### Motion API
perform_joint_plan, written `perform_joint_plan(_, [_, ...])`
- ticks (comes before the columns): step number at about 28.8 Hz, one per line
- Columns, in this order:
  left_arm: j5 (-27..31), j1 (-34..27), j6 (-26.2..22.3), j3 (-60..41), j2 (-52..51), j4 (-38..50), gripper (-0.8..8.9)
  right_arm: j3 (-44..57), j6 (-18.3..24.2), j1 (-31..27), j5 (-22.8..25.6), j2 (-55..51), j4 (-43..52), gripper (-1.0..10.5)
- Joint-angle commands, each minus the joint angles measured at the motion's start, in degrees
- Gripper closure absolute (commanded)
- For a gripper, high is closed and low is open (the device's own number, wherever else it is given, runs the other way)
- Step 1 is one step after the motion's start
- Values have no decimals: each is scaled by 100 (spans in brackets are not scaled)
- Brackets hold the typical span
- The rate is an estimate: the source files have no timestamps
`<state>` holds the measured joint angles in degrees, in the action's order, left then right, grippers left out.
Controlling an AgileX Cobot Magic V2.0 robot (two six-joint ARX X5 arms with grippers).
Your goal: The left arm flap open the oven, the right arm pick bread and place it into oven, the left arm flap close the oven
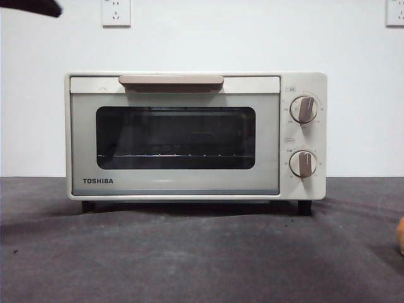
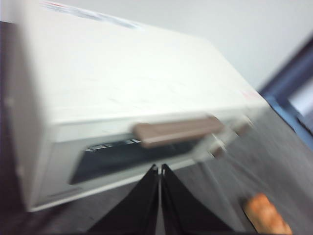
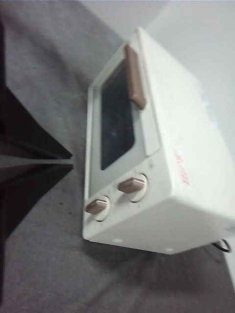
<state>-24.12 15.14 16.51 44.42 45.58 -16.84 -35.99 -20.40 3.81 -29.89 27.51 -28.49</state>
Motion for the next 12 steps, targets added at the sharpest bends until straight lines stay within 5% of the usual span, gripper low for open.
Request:
perform_joint_plan(1, [-61,197,-564,284,120,-234,796,-428,629,74,-52,275,-299,935])
perform_joint_plan(8, [-619,605,-1005,603,109,-1005,794,-1067,1641,619,-372,706,-907,935])
perform_joint_plan(12, [-1228,706,-1003,605,24,-1067,794,-1086,1770,800,-824,715,-903,935])
